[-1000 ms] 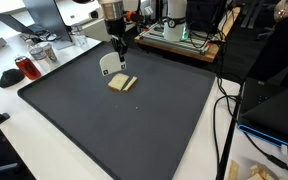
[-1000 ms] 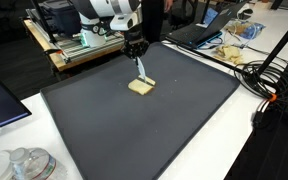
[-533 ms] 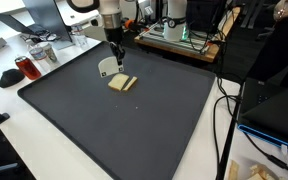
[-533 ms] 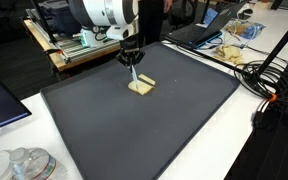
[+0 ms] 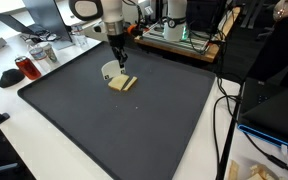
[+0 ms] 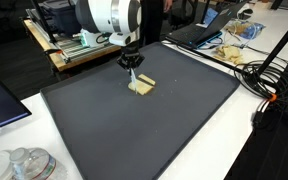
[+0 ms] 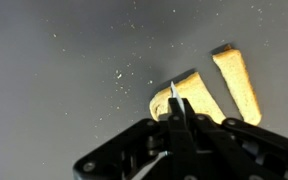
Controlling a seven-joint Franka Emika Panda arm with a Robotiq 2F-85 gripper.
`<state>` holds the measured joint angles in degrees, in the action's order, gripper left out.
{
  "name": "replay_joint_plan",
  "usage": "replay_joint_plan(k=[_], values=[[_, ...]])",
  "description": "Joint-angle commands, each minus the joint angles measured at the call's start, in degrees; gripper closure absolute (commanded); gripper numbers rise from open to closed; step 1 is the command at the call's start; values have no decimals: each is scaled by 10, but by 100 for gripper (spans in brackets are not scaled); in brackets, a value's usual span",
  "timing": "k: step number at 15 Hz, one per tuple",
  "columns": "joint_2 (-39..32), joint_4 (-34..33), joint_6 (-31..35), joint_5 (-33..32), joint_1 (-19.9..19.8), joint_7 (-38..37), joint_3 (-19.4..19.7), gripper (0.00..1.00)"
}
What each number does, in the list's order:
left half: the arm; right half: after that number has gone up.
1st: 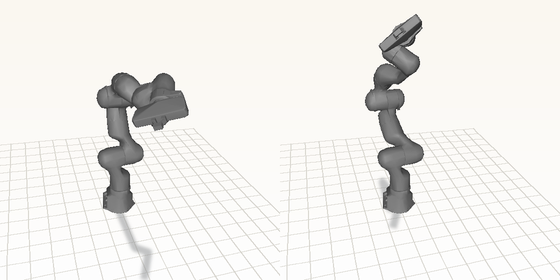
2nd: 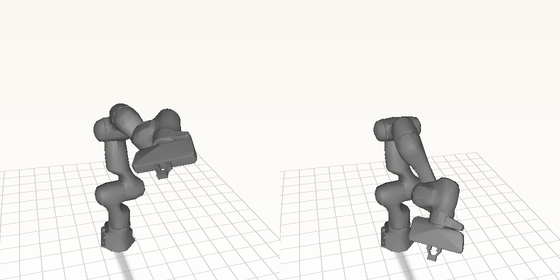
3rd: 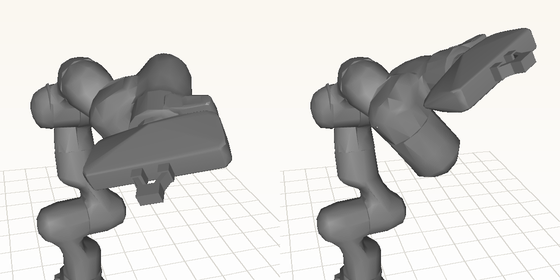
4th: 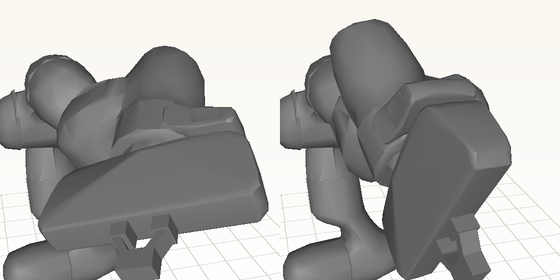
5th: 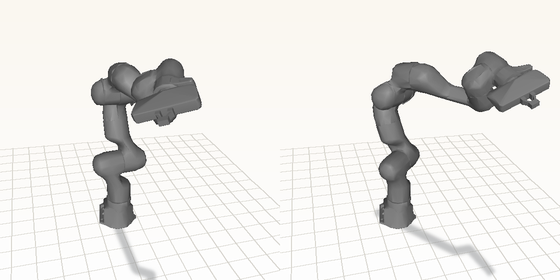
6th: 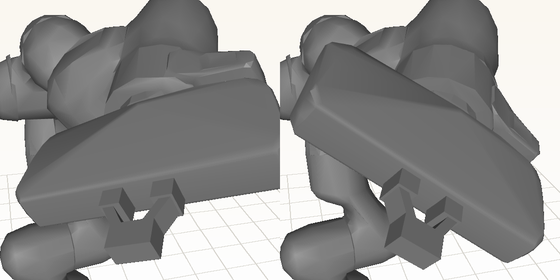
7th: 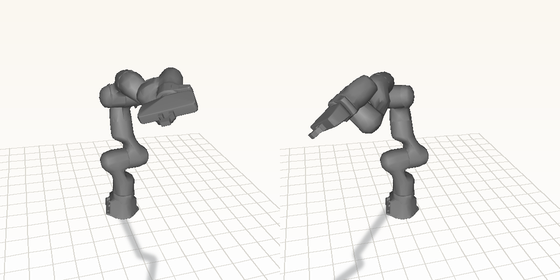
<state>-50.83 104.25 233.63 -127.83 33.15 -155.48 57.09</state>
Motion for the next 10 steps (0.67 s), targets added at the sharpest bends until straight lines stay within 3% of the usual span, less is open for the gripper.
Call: replay_joint_plan(k=[1,10], values=[[-17,-13,20,8,12,-18,13,99],[-66,-49,54,23,7,-18,18,99]])
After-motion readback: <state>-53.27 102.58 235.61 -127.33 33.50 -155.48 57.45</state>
